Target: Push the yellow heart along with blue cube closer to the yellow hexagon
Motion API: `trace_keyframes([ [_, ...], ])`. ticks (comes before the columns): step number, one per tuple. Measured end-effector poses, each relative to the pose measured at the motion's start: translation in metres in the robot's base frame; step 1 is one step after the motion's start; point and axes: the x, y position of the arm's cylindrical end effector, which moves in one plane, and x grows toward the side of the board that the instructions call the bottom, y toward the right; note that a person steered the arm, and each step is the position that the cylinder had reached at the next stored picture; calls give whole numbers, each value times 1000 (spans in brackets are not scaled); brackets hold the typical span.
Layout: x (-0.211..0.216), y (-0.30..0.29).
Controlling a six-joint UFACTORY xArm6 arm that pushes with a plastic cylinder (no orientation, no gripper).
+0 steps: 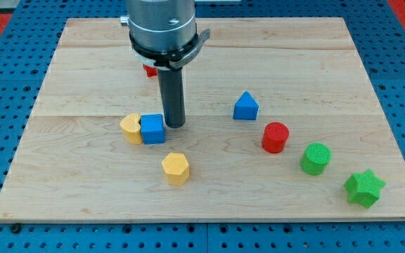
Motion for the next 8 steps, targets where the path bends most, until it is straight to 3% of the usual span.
trace_keyframes([
  [1, -14, -32],
  [2, 11, -60],
  [3, 36, -41],
  [4, -1, -45],
  [5, -20, -128],
  [6, 29, -125],
  [7, 74, -55],
  [8, 82, -43],
])
